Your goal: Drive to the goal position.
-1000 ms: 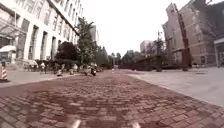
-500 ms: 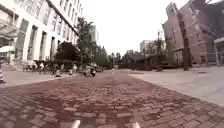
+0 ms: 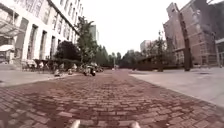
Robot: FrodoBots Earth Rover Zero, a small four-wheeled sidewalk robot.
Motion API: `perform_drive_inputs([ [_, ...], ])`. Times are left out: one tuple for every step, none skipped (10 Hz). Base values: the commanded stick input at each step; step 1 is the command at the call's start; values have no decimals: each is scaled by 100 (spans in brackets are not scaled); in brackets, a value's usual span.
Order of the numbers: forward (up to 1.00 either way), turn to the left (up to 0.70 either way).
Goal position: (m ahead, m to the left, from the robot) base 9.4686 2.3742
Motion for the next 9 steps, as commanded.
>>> perform_drive_inputs([
  [70,0],
  [70,-10],
  [70,-14],
  [70,-14],
  [70,-14],
  [70,-14],
  [70,-14],
  [70,-14],
  [70,-14],
])
